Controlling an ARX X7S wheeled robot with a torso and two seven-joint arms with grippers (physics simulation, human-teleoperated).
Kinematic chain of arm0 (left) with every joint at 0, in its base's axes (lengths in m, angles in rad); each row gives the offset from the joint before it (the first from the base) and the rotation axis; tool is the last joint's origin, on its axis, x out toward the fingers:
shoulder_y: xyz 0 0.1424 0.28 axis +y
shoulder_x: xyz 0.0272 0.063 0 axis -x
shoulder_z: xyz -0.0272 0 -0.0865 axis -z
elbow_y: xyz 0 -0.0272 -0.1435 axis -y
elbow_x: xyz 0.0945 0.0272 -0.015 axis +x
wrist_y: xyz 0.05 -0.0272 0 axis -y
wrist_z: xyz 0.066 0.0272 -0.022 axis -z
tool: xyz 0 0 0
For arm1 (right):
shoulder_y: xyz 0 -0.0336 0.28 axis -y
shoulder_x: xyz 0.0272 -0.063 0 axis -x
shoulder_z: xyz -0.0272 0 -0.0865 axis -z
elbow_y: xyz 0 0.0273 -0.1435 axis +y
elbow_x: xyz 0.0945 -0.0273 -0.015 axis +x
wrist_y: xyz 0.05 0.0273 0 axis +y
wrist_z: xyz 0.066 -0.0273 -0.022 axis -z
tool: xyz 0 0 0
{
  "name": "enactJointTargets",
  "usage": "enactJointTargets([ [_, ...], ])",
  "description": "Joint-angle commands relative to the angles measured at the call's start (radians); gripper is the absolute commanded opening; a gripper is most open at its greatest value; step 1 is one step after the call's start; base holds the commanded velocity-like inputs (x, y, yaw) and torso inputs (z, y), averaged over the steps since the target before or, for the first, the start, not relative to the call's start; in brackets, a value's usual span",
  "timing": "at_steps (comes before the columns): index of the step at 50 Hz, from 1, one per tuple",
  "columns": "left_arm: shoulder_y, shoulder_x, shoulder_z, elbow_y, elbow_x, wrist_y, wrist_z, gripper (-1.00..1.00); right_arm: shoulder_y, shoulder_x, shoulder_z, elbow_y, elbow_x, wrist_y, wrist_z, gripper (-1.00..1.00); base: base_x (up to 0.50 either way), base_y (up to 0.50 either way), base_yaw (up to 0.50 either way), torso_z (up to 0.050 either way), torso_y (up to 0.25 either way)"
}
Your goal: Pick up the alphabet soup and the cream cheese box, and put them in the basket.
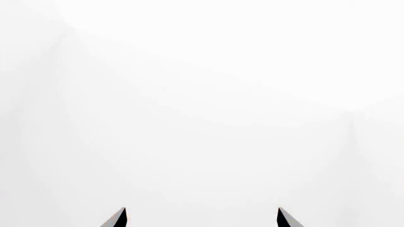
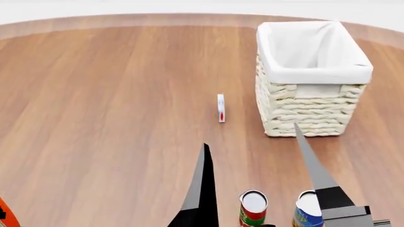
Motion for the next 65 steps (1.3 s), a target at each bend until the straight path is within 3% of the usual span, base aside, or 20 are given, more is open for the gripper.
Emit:
enactJointTargets([
  [1,0.012,-0.014,0.014,-0.004,0.007,0.013,-0.001,1.00,0.000,-0.001,-0.004,-0.001,-0.012,-0.001,-0.006,1.00,0.32,0.00,0.00,0.000,0.000],
  [65,0.021,-0.056,0.045,-0.018,0.005,0.055,-0.045,1.00,0.005,-0.001,0.001,-0.001,-0.006,0.000,-0.013,1.00,0.32,0.00,0.00,0.000,0.001],
])
